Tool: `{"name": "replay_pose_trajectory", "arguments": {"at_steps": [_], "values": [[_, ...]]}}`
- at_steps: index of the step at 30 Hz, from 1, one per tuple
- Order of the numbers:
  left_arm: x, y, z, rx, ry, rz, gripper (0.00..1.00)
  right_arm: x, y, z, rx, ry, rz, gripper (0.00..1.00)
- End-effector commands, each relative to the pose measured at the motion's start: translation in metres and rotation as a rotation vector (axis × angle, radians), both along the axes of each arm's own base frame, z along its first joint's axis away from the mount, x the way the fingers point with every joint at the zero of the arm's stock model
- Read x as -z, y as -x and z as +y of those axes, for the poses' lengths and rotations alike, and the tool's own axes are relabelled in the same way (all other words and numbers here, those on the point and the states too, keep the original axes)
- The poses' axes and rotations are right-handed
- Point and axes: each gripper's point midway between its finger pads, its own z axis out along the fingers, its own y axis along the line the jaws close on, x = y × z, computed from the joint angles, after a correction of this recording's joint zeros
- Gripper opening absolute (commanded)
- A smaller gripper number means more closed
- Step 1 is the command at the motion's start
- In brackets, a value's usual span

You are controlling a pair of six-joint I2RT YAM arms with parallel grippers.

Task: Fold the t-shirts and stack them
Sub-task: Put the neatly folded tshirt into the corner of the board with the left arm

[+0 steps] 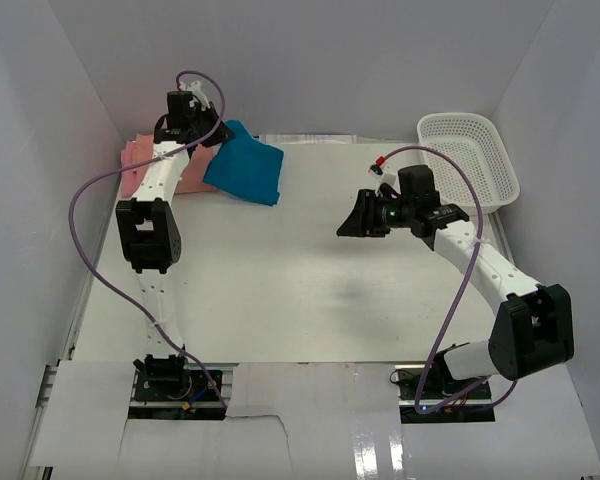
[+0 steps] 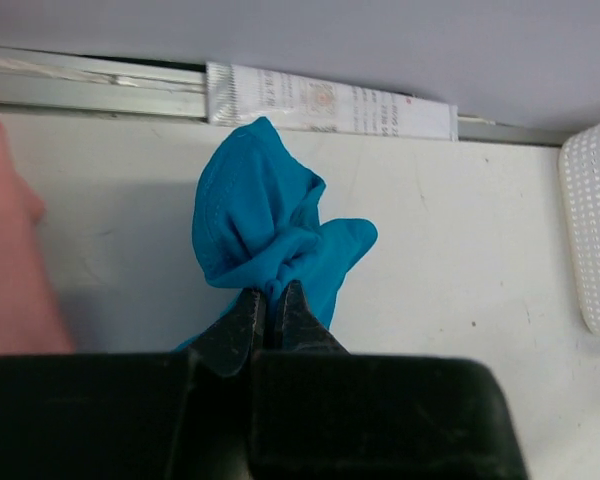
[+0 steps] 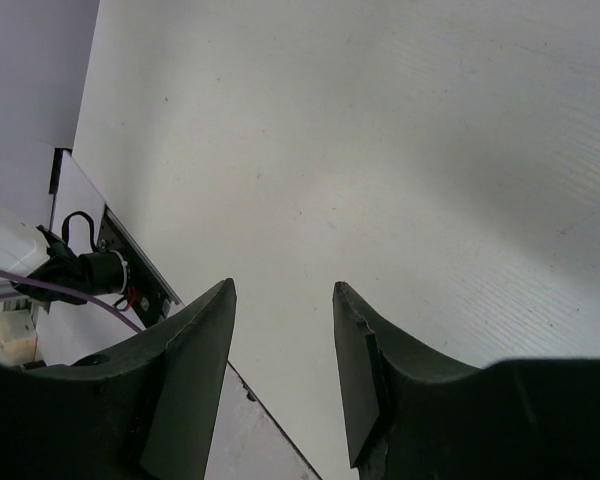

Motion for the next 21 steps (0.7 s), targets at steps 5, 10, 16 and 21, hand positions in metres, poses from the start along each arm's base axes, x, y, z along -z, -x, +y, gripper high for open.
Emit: {"name": "replay_pose_trajectory", "arguments": {"at_steps": [5, 10, 16, 21], "values": [[-0.032, -0.012, 0.082, -0.107, 0.003, -0.06, 0.0, -0.006, 0.002, -0.001, -0.012, -0.012, -0.039, 0.5], [-0.056, -0.021, 0.14, -0.185, 0.051, -0.116, 0.0, -0.003, 0.003, 0.0, -0.02, -0.01, -0.028, 0.5], [-0.072, -0.026, 0.156, -0.198, 0.138, -0.203, 0.0, 0.004, 0.004, 0.001, -0.025, 0.004, -0.015, 0.5], [-0.075, -0.039, 0.171, -0.213, 0.146, -0.219, 0.0, 0.01, 0.005, 0.001, -0.025, 0.012, -0.007, 0.5]]}}
